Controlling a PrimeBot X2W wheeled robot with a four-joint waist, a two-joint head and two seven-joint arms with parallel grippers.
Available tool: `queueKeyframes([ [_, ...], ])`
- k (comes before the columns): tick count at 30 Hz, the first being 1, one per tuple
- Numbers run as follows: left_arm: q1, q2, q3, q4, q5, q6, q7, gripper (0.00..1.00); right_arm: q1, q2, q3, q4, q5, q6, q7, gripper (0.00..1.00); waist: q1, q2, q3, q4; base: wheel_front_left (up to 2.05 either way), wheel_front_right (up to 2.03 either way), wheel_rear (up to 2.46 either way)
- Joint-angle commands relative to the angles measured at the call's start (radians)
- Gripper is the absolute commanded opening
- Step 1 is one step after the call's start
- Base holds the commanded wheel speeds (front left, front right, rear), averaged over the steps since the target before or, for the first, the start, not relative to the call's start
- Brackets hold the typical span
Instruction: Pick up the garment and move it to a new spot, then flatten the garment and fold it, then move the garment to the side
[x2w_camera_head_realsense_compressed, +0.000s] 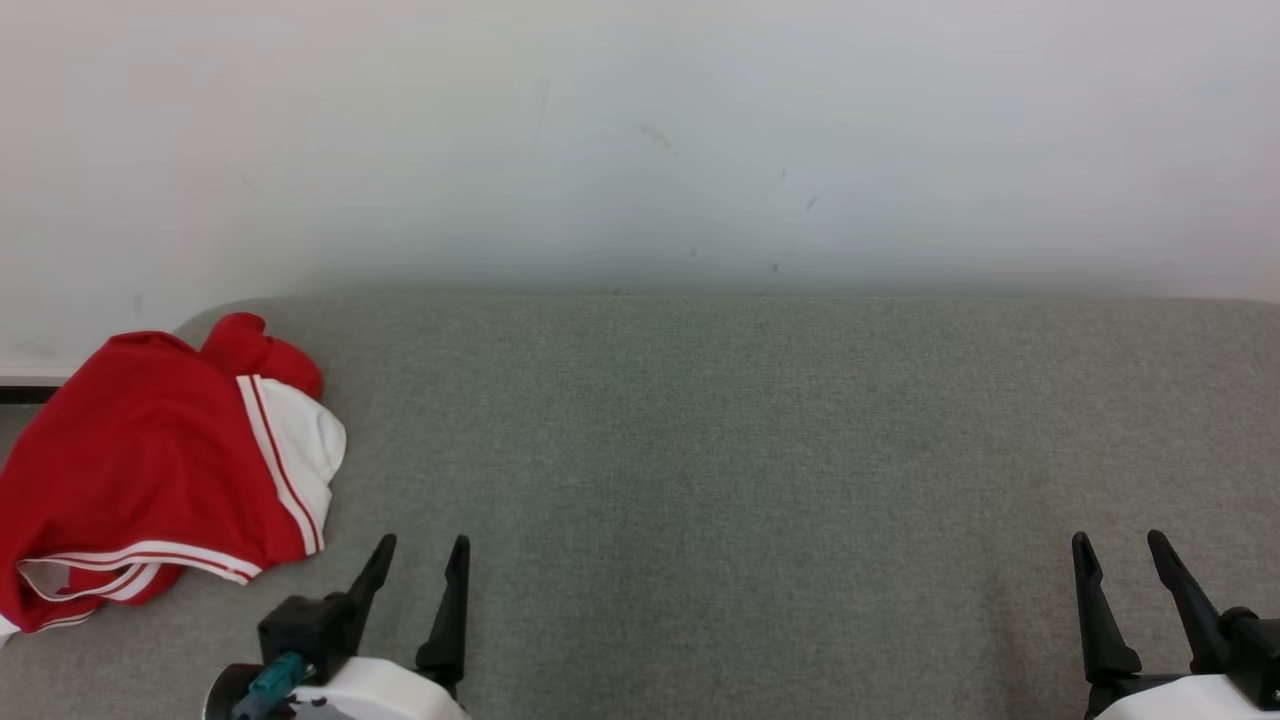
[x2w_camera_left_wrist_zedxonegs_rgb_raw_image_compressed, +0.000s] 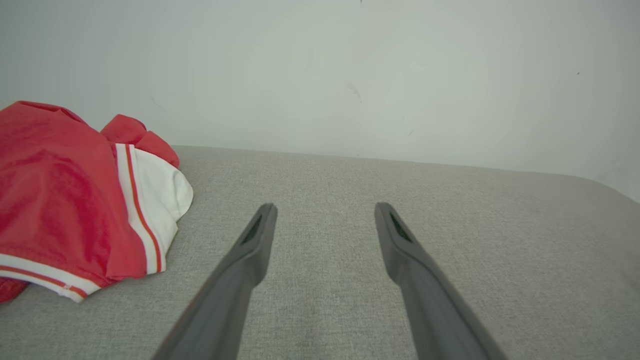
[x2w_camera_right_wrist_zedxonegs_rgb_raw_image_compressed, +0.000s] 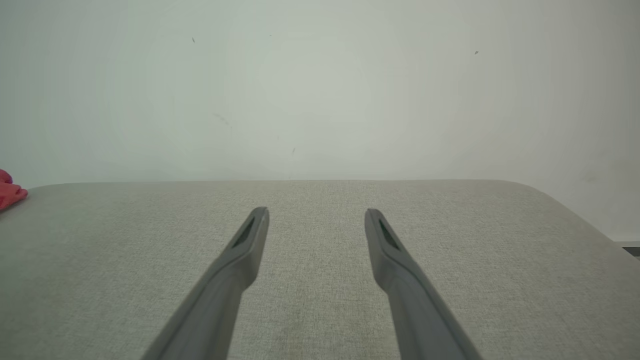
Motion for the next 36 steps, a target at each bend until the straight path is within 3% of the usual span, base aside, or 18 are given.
queueKeyframes([
  [1,-0.015,0.011,-0.003,0.001,0.028,0.004,-0.01,1.0,-0.01,-0.005,-0.005,0.001,-0.019,-0.001,-0.01,1.0,-0.0001,0.0,-0.001,0.0,0.0,0.0,0.0],
  [18,-0.013,0.008,-0.013,0.035,0.128,0.015,-0.043,1.0,0.013,-0.007,-0.032,0.018,-0.098,-0.002,-0.044,1.0,-0.0001,0.0,-0.008,0.0,0.0,0.0,0.0],
  [36,0.006,-0.022,0.03,0.041,0.159,-0.003,-0.06,1.0,0.02,-0.014,-0.027,0.04,-0.066,-0.002,-0.061,1.0,-0.0001,0.0,-0.013,-0.005,0.0,0.0,0.0],
])
